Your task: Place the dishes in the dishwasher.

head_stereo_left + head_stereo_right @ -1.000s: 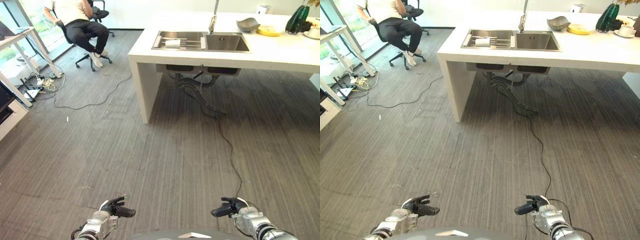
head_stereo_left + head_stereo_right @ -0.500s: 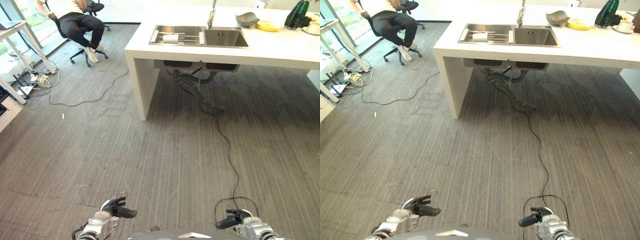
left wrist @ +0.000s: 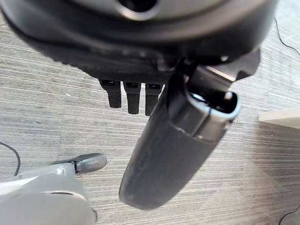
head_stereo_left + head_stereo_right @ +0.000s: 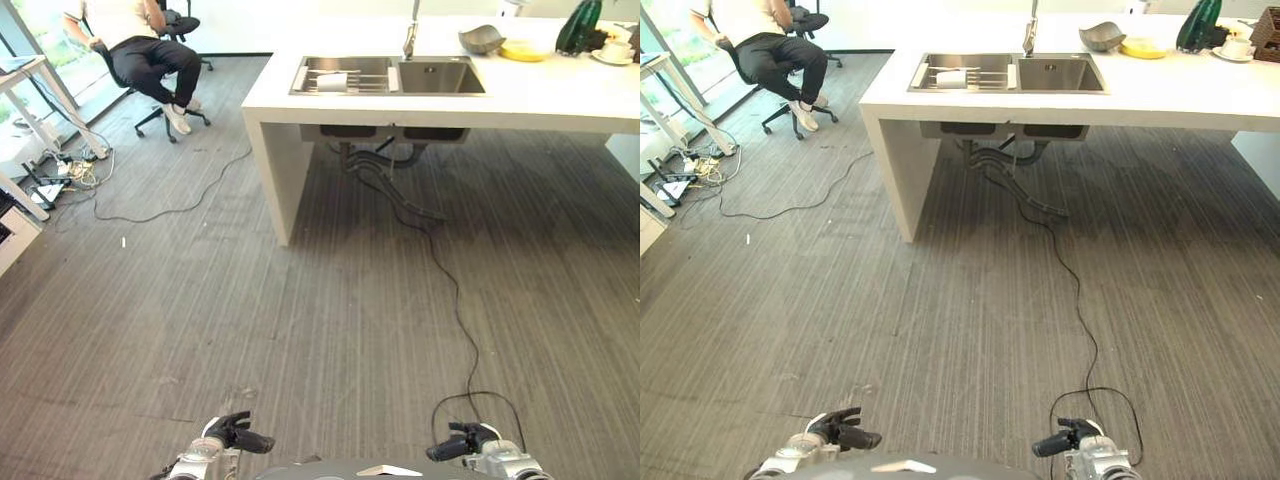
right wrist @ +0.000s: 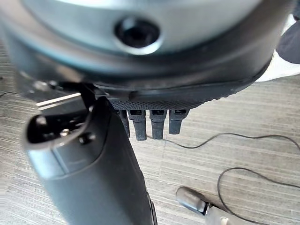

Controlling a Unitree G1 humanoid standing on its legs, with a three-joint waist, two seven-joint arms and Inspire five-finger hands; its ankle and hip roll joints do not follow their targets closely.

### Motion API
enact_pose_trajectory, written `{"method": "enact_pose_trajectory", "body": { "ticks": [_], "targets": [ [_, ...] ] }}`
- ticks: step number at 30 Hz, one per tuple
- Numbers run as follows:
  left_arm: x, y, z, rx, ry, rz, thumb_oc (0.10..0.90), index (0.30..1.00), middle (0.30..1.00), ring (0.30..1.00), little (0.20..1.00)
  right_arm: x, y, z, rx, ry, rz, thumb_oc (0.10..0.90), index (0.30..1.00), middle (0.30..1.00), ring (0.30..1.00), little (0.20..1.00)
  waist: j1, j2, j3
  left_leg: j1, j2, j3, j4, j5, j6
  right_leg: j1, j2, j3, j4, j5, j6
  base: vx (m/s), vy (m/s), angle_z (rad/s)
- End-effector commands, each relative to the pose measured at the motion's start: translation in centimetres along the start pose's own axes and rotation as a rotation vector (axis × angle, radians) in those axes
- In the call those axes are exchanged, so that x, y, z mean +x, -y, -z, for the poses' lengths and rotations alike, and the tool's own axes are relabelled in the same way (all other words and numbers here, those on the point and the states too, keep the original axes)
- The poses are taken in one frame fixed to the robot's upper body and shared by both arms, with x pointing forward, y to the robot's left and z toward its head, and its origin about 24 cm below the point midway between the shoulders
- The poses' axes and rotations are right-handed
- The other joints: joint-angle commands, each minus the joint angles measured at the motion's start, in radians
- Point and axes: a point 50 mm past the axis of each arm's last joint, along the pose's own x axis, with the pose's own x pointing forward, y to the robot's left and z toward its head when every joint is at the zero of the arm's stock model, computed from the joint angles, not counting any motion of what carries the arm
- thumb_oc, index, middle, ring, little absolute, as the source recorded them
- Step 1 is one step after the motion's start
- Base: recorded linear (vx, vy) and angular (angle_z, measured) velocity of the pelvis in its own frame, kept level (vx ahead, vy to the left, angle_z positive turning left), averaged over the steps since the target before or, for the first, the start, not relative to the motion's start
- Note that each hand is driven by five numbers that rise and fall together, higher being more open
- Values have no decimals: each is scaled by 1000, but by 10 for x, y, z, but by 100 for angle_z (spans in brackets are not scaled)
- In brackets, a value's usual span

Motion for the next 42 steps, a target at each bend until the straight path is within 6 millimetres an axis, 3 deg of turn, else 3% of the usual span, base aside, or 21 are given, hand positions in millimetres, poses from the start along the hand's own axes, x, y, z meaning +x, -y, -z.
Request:
{"method": "enact_pose_trajectory", "body": {
  "ticks": [1,16,30,35,37,38,39,42],
  "targets": [
    [4,6,-42,-24,140,12,800,900,900,900,900,1,14,-22,39,78,52,800,900,900,900,900,18,1,-39,-16,102,31,2,-24,-116,-72,-128,-49,8,31,154,14,5,-6],
    [5,4,-49,10,141,18,800,900,900,900,900,1,16,-37,26,111,42,800,900,900,900,900,10,-4,-45,-7,102,39,2,-31,-116,-70,-130,-41,8,31,153,2,3,-1],
    [6,8,-38,38,90,20,800,900,900,900,900,2,15,-25,64,54,38,800,900,900,900,900,8,-18,-26,-6,64,28,7,-43,-85,-80,-152,-26,25,48,161,-8,32,-1],
    [7,8,-46,54,107,18,800,900,900,900,900,2,14,-30,67,58,35,800,900,900,900,900,10,-32,14,-47,33,18,67,-70,-46,-156,-188,13,168,19,165,-60,108,-9],
    [6,6,-57,52,142,14,800,900,900,900,900,2,14,-35,81,73,34,800,900,900,900,900,15,-34,41,-72,29,13,119,-92,-20,-222,-203,22,318,-13,160,-86,174,0],
    [5,7,-69,39,184,16,800,900,900,900,900,2,13,-43,85,96,27,800,900,900,900,900,12,-27,75,-70,34,13,143,-111,-5,-299,-220,13,467,3,173,-61,202,-8],
    [5,6,-73,29,199,13,800,900,900,900,900,2,12,-46,90,106,25,800,900,900,900,900,11,-30,87,-63,28,15,145,-120,2,-328,-229,9,510,22,178,-31,151,-15],
    [4,4,-79,1,222,2,800,900,900,900,900,2,10,-50,99,116,20,800,900,900,900,900,11,-44,103,-28,12,13,129,-140,10,-367,-242,-5,489,64,177,195,17,-5]
  ]
}}
